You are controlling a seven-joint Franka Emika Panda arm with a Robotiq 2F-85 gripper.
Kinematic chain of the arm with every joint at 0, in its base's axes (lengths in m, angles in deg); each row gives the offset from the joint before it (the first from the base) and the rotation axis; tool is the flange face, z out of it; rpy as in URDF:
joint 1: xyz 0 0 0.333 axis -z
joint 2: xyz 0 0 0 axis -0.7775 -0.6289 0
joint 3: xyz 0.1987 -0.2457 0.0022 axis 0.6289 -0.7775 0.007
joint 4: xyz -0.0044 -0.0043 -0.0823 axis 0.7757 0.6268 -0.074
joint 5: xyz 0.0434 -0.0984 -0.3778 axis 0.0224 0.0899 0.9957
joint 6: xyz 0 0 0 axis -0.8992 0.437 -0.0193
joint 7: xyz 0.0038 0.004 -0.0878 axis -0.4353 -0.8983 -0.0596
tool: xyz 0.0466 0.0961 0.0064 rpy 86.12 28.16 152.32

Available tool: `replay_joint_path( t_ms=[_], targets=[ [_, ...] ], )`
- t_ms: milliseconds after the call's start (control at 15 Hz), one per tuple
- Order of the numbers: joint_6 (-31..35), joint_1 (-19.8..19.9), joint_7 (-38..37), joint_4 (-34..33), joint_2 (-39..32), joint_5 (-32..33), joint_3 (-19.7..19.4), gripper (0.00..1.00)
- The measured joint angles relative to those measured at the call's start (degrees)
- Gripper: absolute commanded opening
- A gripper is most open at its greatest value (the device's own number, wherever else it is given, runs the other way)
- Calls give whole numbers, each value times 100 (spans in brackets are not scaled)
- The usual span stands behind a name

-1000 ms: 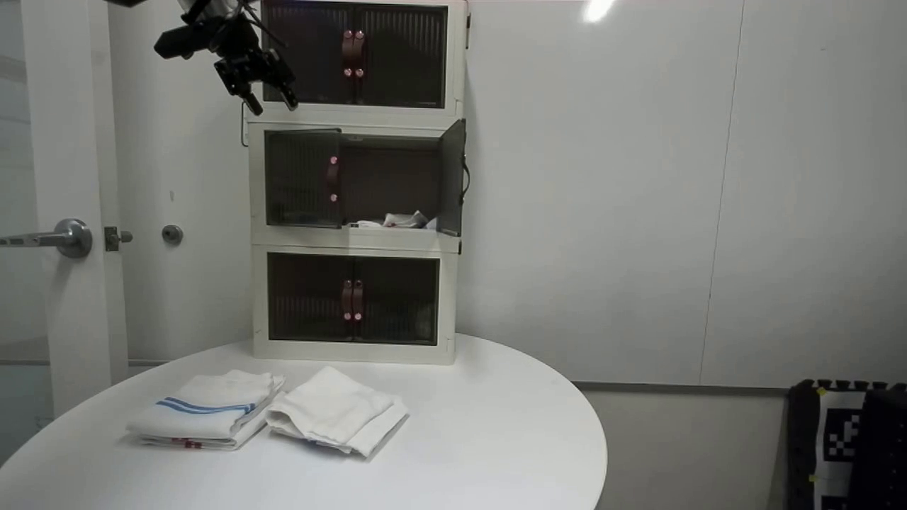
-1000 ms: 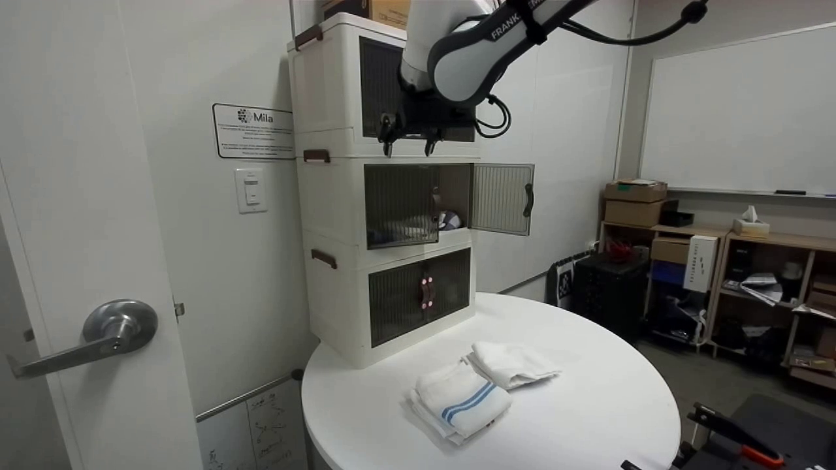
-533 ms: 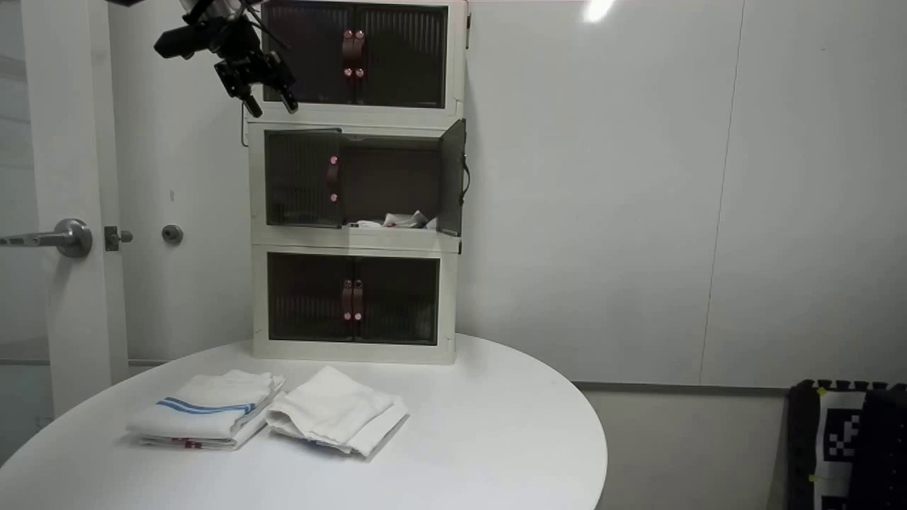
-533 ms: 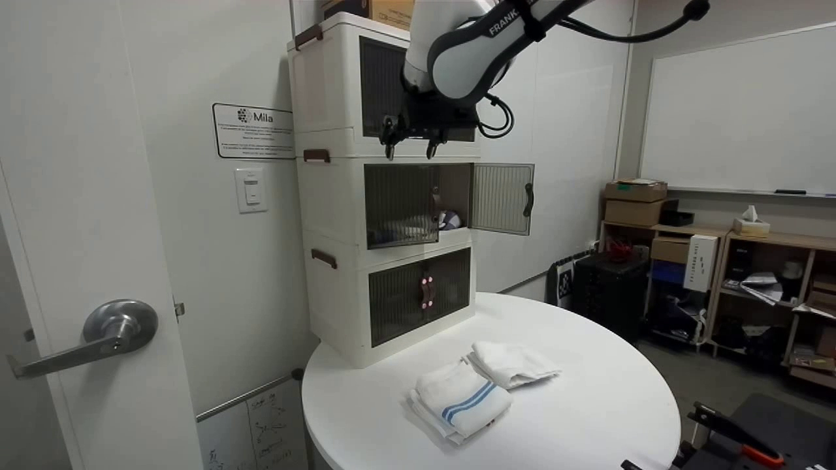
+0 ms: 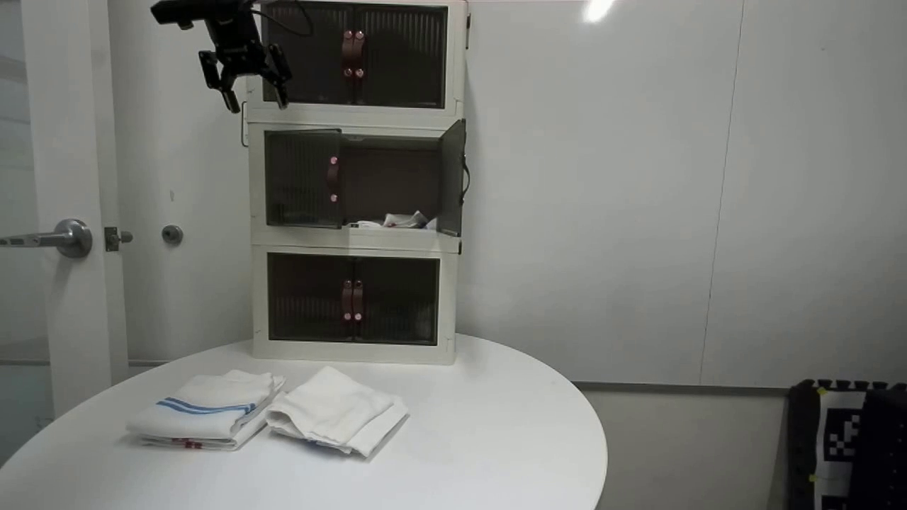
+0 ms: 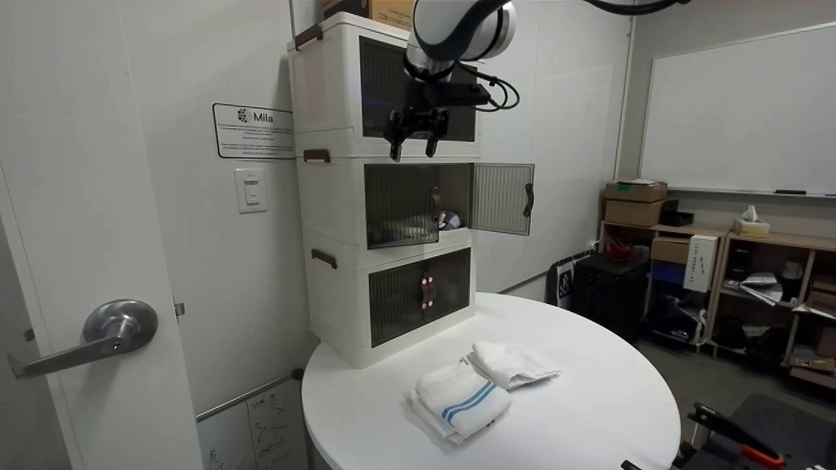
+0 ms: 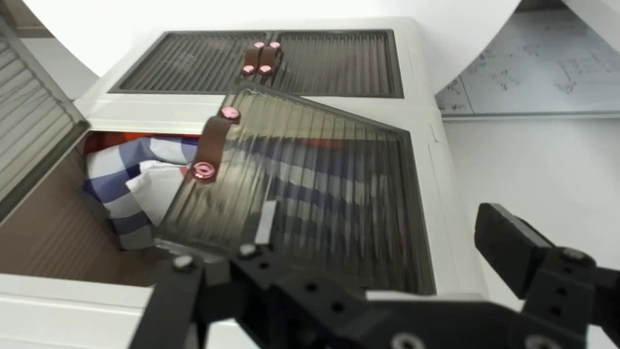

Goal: Open the left door of the middle shelf

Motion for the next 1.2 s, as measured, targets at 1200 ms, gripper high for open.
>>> replay_joint_path(
  t_ms=[1200],
  targets=[
    [-1990,-541,4425,-3205,-2100,801,-738,100]
  ],
)
